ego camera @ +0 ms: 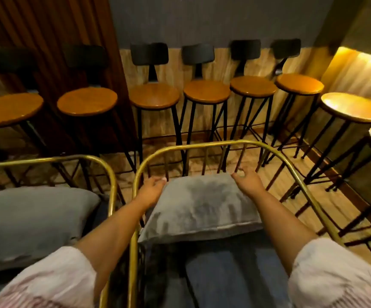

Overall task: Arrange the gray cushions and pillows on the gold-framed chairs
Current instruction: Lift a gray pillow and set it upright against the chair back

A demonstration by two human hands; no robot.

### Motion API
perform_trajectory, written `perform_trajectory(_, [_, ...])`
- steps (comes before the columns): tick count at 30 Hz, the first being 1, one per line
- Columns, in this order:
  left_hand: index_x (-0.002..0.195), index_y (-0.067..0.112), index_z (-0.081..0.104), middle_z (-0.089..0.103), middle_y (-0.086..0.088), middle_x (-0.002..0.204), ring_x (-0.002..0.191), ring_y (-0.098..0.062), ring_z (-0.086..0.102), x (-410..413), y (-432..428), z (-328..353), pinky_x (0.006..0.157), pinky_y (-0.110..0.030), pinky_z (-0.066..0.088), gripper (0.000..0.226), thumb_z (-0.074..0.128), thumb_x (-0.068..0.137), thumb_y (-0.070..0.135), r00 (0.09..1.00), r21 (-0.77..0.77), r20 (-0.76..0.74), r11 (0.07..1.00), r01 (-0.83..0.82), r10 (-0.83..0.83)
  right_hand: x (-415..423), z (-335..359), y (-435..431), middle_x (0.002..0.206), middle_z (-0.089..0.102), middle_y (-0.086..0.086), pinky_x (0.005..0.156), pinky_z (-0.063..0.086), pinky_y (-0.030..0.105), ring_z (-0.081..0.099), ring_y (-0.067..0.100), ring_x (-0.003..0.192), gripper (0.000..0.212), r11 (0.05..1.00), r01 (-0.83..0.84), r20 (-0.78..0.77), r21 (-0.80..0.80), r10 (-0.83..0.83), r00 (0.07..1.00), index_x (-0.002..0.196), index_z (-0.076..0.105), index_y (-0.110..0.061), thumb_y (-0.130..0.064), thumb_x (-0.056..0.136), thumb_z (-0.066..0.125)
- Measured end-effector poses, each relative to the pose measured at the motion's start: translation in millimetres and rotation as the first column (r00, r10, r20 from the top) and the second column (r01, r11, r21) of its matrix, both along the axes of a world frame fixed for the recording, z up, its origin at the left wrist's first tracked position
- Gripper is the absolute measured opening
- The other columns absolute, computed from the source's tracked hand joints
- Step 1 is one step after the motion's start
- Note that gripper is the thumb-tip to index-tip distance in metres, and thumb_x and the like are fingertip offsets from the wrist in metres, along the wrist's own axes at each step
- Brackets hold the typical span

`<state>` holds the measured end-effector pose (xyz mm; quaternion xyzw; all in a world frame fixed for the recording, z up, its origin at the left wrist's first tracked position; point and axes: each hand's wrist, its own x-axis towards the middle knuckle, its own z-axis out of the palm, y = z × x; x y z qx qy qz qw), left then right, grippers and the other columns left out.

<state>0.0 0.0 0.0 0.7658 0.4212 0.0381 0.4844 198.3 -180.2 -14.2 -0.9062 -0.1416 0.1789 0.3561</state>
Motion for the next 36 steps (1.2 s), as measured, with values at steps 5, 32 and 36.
perform_trajectory(5, [0.118, 0.011, 0.056, 0.047, 0.001, 0.111, 0.108, -0.024, 0.050, 77, 34, -55, 0.073, -0.024, 0.037, 0.029, 0.034, 0.102, 0.022, 0.989, -0.244, -0.090, 0.960, -0.134, 0.116, 96, -65, 31, 0.149, 0.039, 0.021, 0.106, 0.035, 0.041, 0.040, 0.039, 0.133, 0.062, 0.971, 0.127, -0.192, -0.204, -0.167, 0.967, 0.142, 0.037, -0.004, -0.044, 0.095, 0.043])
perform_trajectory(32, [0.149, 0.020, 0.029, 0.041, -0.010, 0.150, 0.130, -0.036, 0.047, 43, 6, -34, 0.106, -0.047, 0.041, 0.093, 0.073, 0.073, 0.051, 0.969, -0.277, -0.030, 0.930, -0.243, 0.244, 31, -60, -88, 0.153, 0.036, 0.008, 0.109, 0.032, 0.045, 0.038, 0.036, 0.135, 0.090, 0.865, 0.421, -0.436, 0.274, -0.279, 0.856, 0.148, 0.029, -0.032, -0.063, 0.072, 0.066])
perform_trajectory(36, [0.149, 0.023, 0.031, 0.042, -0.009, 0.149, 0.129, -0.035, 0.048, -23, -9, 20, 0.105, -0.049, 0.043, 0.093, 0.076, 0.071, 0.047, 0.954, -0.292, 0.135, 0.931, -0.219, 0.267, -25, -13, -96, 0.148, 0.043, 0.009, 0.108, 0.034, 0.042, 0.042, 0.035, 0.132, 0.084, 0.839, 0.382, -0.357, 0.388, -0.245, 0.901, 0.146, 0.035, -0.031, -0.060, 0.073, 0.067])
